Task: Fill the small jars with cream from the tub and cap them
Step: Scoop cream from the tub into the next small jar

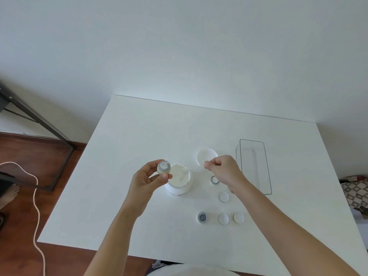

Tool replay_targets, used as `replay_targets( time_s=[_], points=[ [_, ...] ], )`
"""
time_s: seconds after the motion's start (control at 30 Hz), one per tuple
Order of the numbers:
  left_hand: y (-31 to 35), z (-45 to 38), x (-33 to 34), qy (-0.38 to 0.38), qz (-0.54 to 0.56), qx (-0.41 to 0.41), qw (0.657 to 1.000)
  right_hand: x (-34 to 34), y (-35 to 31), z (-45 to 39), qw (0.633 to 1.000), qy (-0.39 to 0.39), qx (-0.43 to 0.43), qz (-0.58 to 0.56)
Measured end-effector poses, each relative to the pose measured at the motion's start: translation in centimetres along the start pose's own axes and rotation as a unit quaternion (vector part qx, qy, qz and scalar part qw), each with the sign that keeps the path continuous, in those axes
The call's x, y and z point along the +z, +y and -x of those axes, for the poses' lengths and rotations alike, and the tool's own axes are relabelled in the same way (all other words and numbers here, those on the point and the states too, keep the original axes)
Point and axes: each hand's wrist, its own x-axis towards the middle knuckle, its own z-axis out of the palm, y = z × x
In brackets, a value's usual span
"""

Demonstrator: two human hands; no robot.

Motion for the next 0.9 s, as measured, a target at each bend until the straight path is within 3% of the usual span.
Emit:
replay_targets(
  time_s=[0.27,0.43,0.6,0.73,0.9],
  points=[
    [-0.2,-0.4,1.2,-0.013,-0.001,-0.004,1.000,-2.4,-2.7,1.9,0.993,0.003,-0.063,-0.099],
    [0.3,-0.5,1.9,-0.035,-0.006,0.001,0.999,-1.3,-3.3,2.8,0.991,0.056,-0.104,-0.055],
    [0.7,-0.5,2.0,-0.041,-0.007,0.001,0.999,-0.4,-3.5,3.7,0.970,0.130,-0.203,0.029],
    [1.1,-0.3,2.2,-0.044,0.001,-0.003,0.999,0.2,-3.1,4.1,0.921,0.198,-0.322,0.099],
    [1.3,-0.2,2.2,-0.050,0.011,-0.007,0.999,0.1,-1.9,4.3,0.779,0.300,-0.501,0.226]
  ],
)
